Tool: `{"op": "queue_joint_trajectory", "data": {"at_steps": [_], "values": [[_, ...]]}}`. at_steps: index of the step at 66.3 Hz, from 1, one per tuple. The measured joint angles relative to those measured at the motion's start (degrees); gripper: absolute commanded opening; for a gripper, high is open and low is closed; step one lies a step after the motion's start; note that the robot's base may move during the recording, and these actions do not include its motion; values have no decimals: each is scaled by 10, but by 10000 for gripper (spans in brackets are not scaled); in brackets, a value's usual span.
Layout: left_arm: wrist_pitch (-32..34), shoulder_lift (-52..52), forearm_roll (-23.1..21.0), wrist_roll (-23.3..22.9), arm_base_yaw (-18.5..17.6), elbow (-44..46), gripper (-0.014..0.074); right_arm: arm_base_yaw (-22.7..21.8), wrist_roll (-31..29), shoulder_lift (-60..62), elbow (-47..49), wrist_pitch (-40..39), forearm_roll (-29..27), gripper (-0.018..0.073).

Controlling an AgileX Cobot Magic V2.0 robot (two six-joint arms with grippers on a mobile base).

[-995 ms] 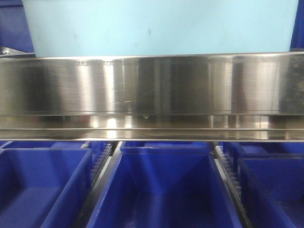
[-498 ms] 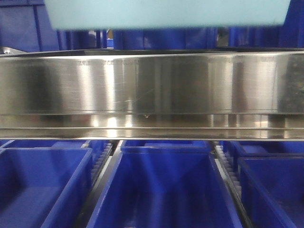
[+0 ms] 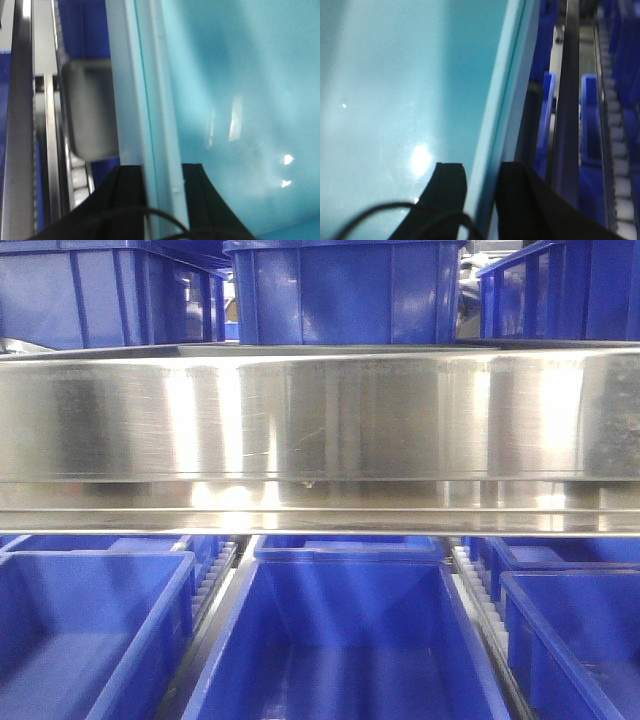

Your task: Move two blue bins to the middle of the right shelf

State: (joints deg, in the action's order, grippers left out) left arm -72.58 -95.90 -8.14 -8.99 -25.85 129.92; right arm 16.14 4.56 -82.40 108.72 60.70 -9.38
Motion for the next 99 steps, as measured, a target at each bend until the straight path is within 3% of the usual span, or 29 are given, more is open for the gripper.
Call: {"op": "queue_joint_trajectory", "data": {"at_steps": [99], "values": [[-4, 0, 1, 0, 0, 9, -111, 0, 0, 0, 7, 0, 0, -154]]}}
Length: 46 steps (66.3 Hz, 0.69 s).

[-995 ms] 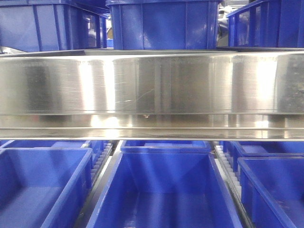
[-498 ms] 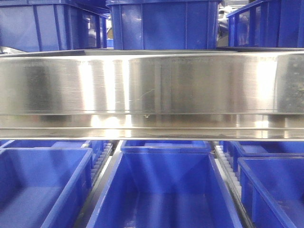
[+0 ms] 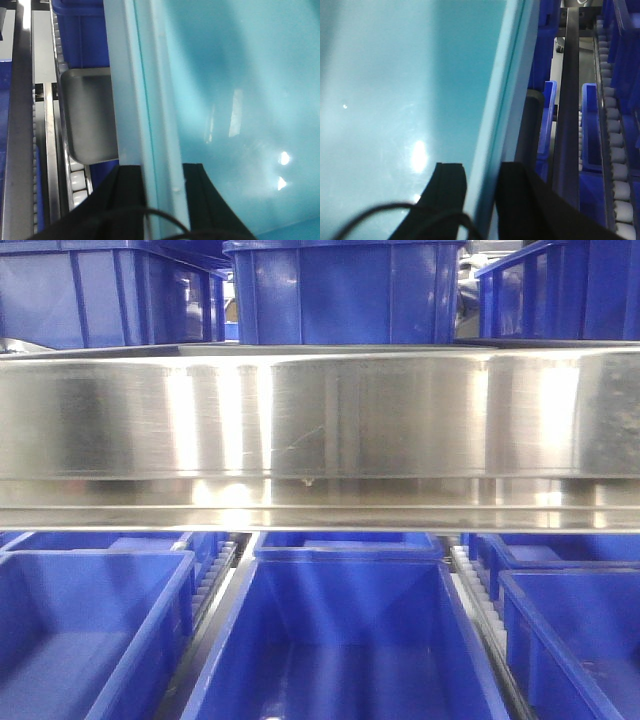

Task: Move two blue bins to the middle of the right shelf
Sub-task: 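Back the base away from the shelf still gripping the bin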

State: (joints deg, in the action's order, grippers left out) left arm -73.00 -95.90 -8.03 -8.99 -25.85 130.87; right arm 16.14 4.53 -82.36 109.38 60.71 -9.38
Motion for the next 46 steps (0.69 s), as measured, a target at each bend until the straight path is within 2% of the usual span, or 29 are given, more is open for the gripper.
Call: {"op": "queue_joint_trajectory", "data": {"at_steps": [46], "values": [[-6, -1, 26, 0, 0, 0, -111, 0, -5, -15, 0, -7, -10, -154]]}}
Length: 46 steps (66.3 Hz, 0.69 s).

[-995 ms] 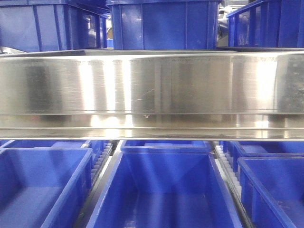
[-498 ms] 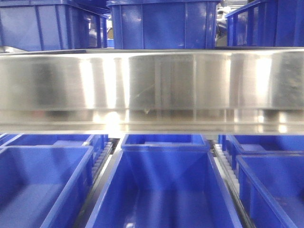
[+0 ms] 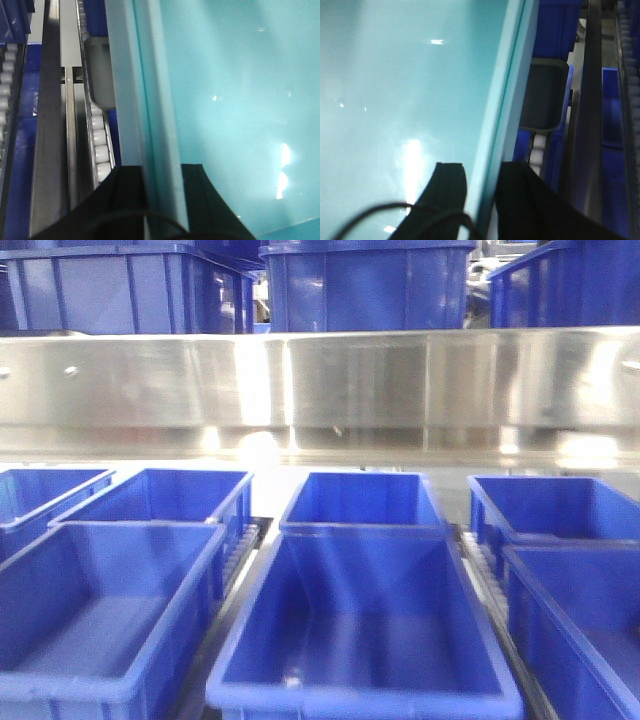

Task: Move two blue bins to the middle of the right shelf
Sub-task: 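Back the base away from the shelf still gripping the bin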

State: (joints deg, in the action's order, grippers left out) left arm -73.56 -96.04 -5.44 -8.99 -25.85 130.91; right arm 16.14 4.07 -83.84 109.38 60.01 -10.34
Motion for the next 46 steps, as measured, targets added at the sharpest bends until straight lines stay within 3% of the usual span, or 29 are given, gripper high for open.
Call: {"op": "queue_joint_trajectory", "data": {"at_steps": [46], "values": [[0, 0, 1, 0, 0, 0, -111, 0, 0, 0, 0, 0, -1, -154]]}}
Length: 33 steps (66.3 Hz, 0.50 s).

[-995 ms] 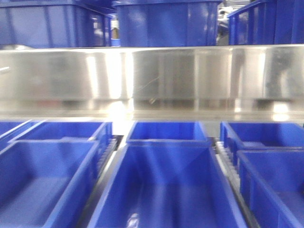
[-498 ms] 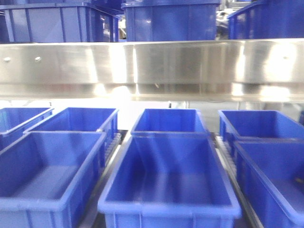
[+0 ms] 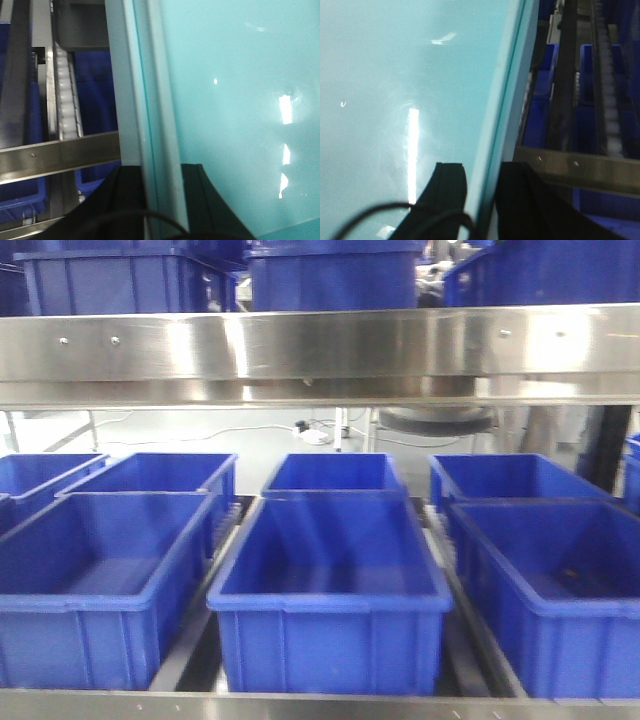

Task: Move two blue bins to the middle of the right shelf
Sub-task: 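Back the base away from the shelf still gripping the bin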

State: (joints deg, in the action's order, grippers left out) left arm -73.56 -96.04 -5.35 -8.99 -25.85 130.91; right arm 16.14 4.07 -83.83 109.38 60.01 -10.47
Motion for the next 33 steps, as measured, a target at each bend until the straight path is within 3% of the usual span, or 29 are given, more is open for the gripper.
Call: {"op": "queue_joint_trajectory", "data": {"at_steps": [33], "values": [[-2, 0, 0, 0, 0, 1, -111, 0, 0, 0, 0, 0, -1, -154]]}}
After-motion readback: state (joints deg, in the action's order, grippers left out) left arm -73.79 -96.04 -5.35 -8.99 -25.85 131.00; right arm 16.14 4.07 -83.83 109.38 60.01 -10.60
